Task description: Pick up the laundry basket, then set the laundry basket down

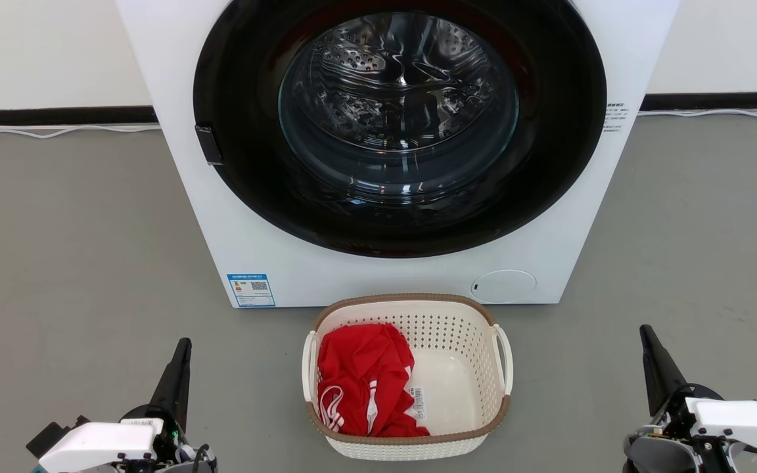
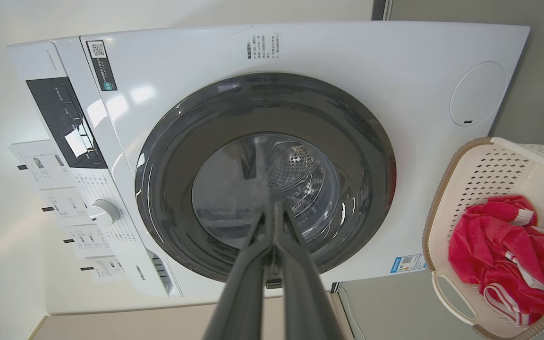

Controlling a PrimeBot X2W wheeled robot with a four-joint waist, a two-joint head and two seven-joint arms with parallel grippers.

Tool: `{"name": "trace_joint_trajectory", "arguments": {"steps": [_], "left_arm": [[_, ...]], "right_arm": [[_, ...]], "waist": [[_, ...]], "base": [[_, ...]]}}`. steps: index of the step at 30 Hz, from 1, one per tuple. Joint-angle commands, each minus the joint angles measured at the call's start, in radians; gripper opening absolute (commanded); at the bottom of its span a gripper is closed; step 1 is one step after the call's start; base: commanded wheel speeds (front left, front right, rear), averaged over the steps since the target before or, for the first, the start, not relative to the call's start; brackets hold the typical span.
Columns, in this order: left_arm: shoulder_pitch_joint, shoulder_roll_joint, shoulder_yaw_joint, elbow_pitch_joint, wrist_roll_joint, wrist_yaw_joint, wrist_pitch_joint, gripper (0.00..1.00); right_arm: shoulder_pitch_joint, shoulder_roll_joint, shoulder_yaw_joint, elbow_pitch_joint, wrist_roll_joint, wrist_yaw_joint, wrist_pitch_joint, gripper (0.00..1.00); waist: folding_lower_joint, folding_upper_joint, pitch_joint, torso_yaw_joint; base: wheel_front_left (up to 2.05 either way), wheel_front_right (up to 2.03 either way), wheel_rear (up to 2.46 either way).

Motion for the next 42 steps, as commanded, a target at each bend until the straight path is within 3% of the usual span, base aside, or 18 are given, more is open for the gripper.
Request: {"name": "trace_joint_trajectory", "arguments": {"steps": [1, 42], "left_arm": [[-0.056, 0.013, 0.031, -0.030, -0.005, -0.007, 0.006, 0.00], [-0.056, 0.013, 0.031, -0.030, -0.005, -0.007, 0.006, 0.00]], "right_arm": [[-0.042, -0.008, 0.019, -0.031, 0.006, 0.000, 0.008, 0.00], [-0.042, -0.008, 0.019, -0.031, 0.006, 0.000, 0.008, 0.00]], "waist": [[0.0000, 0.0000, 0.000, 0.000], [0.0000, 0.0000, 0.000, 0.000]], "base": [[0.00, 0.00, 0.00], [0.00, 0.00, 0.00]]}}
